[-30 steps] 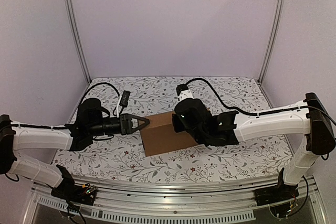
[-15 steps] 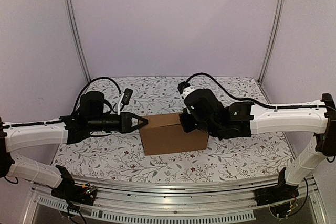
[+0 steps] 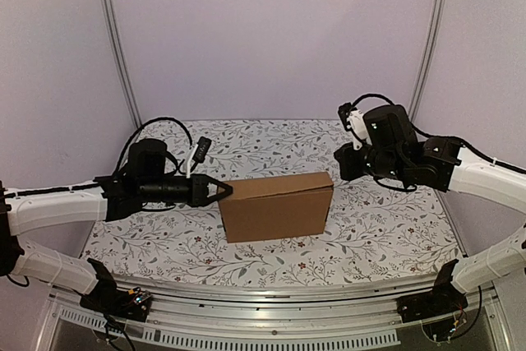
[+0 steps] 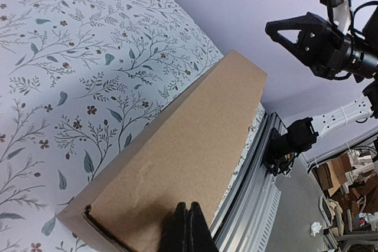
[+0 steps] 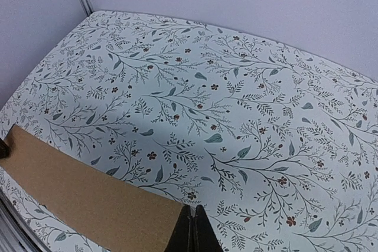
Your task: Fold the paper box
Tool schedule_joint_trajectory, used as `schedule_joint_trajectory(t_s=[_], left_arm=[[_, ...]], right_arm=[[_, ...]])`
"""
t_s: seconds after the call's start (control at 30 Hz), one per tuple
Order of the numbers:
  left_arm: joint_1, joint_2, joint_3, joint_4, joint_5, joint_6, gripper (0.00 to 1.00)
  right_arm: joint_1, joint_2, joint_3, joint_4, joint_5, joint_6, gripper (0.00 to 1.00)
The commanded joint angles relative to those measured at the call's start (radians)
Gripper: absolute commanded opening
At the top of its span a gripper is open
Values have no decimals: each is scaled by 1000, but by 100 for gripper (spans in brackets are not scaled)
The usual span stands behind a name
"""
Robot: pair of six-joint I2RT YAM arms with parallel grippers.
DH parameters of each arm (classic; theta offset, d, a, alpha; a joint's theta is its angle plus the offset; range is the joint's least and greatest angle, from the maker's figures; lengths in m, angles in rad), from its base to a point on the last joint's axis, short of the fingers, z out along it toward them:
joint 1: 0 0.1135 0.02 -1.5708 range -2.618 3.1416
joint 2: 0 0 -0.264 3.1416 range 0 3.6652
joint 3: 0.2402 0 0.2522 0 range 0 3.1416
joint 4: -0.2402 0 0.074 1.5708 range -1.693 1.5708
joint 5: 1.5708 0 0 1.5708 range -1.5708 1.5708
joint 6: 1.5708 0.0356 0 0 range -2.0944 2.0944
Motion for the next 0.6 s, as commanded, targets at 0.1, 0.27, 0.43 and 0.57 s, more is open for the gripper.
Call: schedule_joint_trajectory(t_s=[0.1, 0.27, 0.43, 0.57], left_arm=[[0, 32, -25, -213, -57, 29, 0], [0, 31, -22, -220, -59, 29, 0], [-1, 33, -19, -225, -61, 29, 0], [0, 39, -18, -222, -64, 29, 0]], right_arm=[[-82, -10, -38, -46, -282, 50, 0], [-94, -21, -7, -54, -353, 50, 0], [-94, -18, -17, -58, -387, 61, 0], [-94, 0, -96, -28, -384, 81, 0]])
